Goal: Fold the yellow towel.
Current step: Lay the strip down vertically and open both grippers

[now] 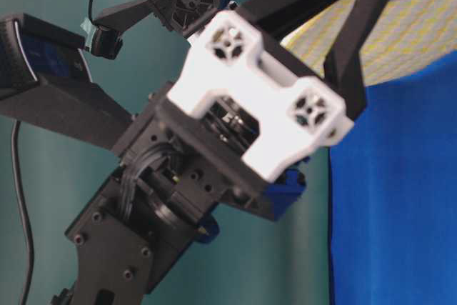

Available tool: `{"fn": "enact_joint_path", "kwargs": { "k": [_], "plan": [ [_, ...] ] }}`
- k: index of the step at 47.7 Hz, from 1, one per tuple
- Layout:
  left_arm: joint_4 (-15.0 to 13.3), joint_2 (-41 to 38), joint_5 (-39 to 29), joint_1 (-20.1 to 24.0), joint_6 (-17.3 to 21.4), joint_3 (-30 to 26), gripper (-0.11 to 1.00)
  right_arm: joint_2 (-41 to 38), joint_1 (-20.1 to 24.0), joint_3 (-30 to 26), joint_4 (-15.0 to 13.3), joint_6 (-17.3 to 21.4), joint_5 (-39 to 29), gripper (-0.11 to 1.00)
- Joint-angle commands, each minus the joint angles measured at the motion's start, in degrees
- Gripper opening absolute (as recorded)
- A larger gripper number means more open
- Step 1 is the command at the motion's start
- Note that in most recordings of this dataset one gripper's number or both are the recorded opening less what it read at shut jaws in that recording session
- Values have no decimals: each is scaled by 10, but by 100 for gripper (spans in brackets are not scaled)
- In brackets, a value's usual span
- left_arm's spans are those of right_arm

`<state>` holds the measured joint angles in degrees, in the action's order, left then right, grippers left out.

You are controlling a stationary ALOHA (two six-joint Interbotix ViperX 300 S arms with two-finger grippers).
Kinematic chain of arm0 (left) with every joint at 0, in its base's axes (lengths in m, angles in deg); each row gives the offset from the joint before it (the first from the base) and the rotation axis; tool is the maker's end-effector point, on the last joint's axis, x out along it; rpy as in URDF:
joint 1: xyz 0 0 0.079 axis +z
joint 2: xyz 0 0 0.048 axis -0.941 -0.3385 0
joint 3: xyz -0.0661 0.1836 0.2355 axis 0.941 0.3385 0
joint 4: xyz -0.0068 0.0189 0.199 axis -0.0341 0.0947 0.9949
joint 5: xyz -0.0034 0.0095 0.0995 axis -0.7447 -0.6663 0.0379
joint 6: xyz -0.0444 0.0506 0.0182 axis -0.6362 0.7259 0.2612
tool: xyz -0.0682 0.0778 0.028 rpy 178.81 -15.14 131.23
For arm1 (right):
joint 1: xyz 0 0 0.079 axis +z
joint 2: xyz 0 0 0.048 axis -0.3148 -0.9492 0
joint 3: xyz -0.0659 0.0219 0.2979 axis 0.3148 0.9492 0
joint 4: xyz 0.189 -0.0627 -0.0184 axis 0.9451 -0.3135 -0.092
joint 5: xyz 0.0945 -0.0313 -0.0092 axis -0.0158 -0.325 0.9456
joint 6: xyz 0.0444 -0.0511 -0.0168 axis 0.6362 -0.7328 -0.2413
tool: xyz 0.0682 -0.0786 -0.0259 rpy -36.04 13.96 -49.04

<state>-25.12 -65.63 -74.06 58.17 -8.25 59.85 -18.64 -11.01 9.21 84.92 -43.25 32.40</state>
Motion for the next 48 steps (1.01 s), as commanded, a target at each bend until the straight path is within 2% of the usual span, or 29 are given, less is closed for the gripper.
{"fn": "enact_joint_path", "kwargs": {
  "k": [1,19,36,48],
  "plan": [
    [-1,15,3,-13,2,-4,4,4,-10,-18,-1,-1,6,3],
    [-2,31,59,-25,-1,60,4,-51,4,-62,-1,-7,2,3],
    [-8,79,105,-29,-4,171,4,-126,27,-137,-13,-7,-18,3],
    [-8,91,109,-29,-4,204,4,-154,33,-158,-13,-4,-18,3]
  ]
}}
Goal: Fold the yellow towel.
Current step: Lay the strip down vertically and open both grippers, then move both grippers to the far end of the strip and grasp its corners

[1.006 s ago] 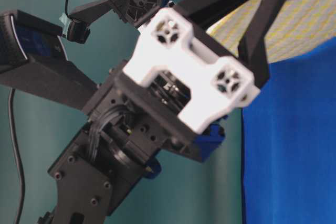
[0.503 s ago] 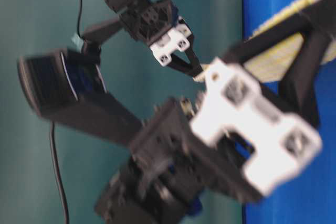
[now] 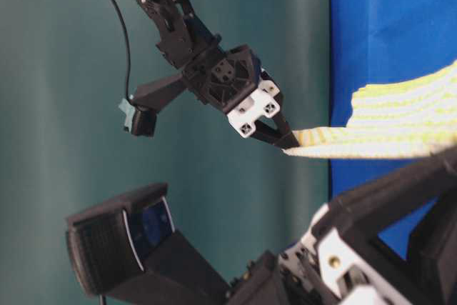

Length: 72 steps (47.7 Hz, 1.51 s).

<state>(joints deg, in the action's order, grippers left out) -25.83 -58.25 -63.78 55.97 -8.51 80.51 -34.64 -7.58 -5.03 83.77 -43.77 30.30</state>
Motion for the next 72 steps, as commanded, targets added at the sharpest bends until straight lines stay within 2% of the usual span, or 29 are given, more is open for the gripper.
{"fn": "enact_joint_path", "kwargs": {
  "k": [1,14,17,24,28,35,38,48,58,72],
  "plan": [
    [-1,17,6,-7,-1,-1,4,5,-1,-16,-2,2,3,3],
    [-1,6,6,-4,-1,-1,5,0,6,-16,-2,1,-5,3],
    [-1,5,6,-4,0,-1,10,-1,9,-16,-2,-2,-7,3],
    [-1,4,6,-4,0,-2,31,-1,15,-16,-4,-3,-9,7],
    [-1,6,4,-3,0,-2,39,-1,19,-16,-11,-4,-9,25],
    [-1,26,-25,3,2,0,51,1,25,-15,-24,-6,-9,66],
    [-1,43,-49,4,2,0,55,6,25,-13,-25,-6,-9,76],
    [3,111,-139,14,6,0,59,56,29,9,-25,-9,-14,71],
    [8,172,-194,54,18,2,59,126,42,50,-25,-8,-33,71],
    [10,243,-201,133,77,43,59,219,74,150,-22,2,-1,71]
  ]
}}
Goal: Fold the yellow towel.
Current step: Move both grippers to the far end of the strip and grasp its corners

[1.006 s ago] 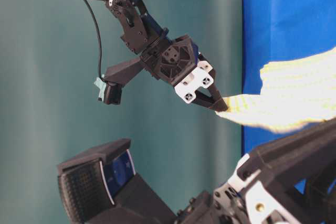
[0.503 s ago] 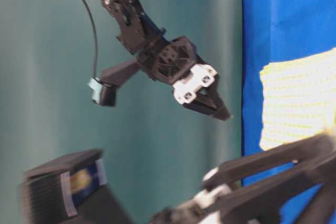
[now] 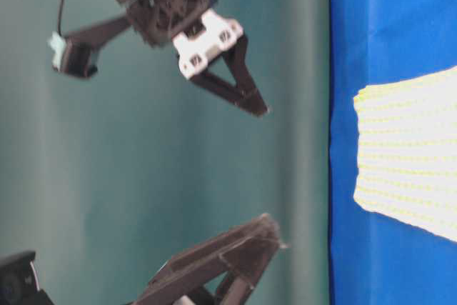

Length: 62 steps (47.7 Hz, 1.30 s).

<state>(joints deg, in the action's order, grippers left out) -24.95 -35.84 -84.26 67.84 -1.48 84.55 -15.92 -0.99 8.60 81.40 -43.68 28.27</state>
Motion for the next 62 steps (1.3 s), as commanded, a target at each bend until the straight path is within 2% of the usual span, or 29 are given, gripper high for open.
{"fn": "enact_joint_path", "kwargs": {
  "k": [1,8,19,29,37,43,50,62],
  "plan": [
    [1,21,4,18,10,5,59,37,11,21,3,1,25,71],
    [1,43,22,40,17,33,59,65,28,53,9,2,49,71],
    [1,54,97,71,17,77,62,61,29,56,13,2,53,71],
    [1,39,115,120,19,79,64,44,4,47,13,3,54,71],
    [1,-14,166,172,25,82,79,7,-24,34,27,3,64,71],
    [1,-69,205,201,47,78,86,-36,-49,23,41,3,76,74],
    [1,-134,245,238,60,68,86,-86,-64,8,58,3,92,79],
    [1,-207,300,287,62,44,86,-162,-78,-16,86,3,116,80]
  ]
}}
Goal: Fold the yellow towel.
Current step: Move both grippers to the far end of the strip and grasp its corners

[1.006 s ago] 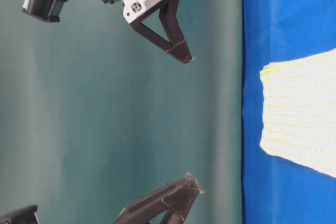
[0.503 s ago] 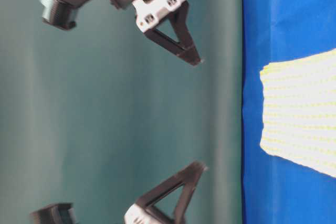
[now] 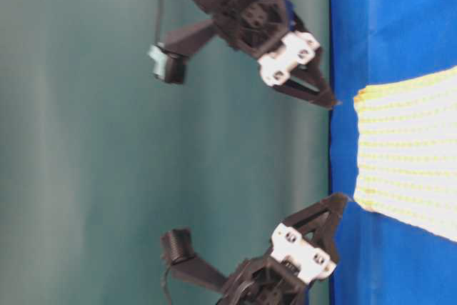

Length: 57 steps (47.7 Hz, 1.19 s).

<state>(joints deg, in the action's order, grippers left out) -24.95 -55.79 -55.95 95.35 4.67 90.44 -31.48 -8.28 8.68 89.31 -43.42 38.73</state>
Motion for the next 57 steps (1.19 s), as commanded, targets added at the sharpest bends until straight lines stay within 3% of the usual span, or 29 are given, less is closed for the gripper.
{"fn": "enact_joint_path", "kwargs": {
  "k": [1,19,24,27,31,38,42,57],
  "plan": [
    [1,-12,21,16,1,-17,86,-11,-5,-18,9,0,12,80],
    [-4,-91,47,48,-3,-56,84,-81,-7,-40,47,0,35,79],
    [-6,-104,47,48,-4,-62,76,-85,-8,-42,56,0,34,78],
    [-6,-109,45,48,-4,-62,64,-86,-8,-41,57,-1,35,76],
    [-6,-115,44,48,-2,-62,40,-86,-7,-40,57,-1,34,63],
    [-6,-129,48,47,-2,-64,5,-86,-1,-40,56,-4,34,25],
    [-6,-135,50,46,-2,-68,4,-86,4,-40,56,-5,35,14],
    [-5,-118,47,51,9,-68,4,-74,4,-36,56,-6,35,9]
  ]
}}
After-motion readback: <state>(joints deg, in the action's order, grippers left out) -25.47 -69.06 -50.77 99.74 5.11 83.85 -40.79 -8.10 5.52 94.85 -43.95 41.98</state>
